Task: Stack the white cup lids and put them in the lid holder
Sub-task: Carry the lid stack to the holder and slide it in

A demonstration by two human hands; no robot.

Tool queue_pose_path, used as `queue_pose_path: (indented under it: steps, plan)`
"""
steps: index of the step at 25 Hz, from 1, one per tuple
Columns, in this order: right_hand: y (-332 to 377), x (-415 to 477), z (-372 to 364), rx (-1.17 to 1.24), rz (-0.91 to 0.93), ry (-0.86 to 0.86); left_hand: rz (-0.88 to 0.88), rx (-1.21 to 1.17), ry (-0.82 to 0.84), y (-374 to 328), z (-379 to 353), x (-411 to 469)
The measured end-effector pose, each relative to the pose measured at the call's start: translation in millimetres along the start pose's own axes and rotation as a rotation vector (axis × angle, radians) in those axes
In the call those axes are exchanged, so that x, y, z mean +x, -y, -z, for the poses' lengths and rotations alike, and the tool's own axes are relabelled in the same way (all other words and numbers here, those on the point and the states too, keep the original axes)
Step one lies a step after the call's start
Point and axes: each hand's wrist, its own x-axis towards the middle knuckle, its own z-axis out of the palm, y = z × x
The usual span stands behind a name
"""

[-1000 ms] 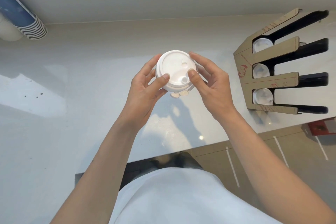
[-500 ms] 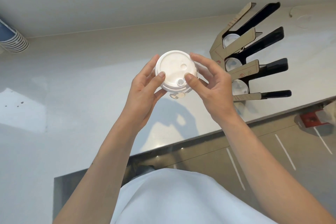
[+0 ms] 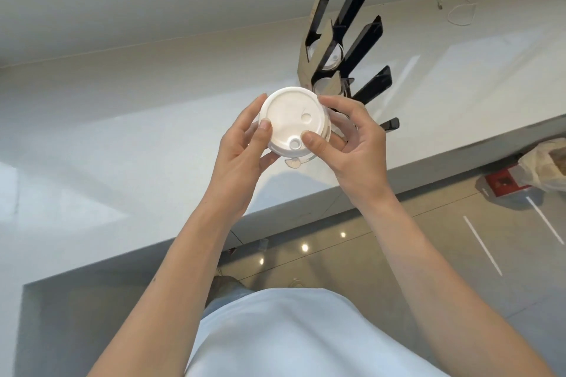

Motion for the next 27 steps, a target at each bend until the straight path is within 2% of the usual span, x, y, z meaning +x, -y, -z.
queue_pose_path:
  steps: [4, 9, 14, 22, 27]
  plan:
    - [-1, -8, 30, 0.056, -0.02, -0.027, -0.02, 0.037, 0.002, 9, -30, -6]
    - [-4, -9, 51, 0.068, -0.069, -0.04, 0.039, 0.079, -0.049, 15, -52, -2]
    - [-4, 8, 62, -0.024, -0.113, -0.102, 0.07, 0.089, -0.016, 15, -62, 18]
    - [-4, 40, 68, -0.23, -0.2, -0.147, 0.084, 0.166, 0.134, 9, -55, 68]
    - [-14, 43, 72, -0.32, -0.302, -0.252, 0.159, 0.218, 0.171, 17, -57, 82]
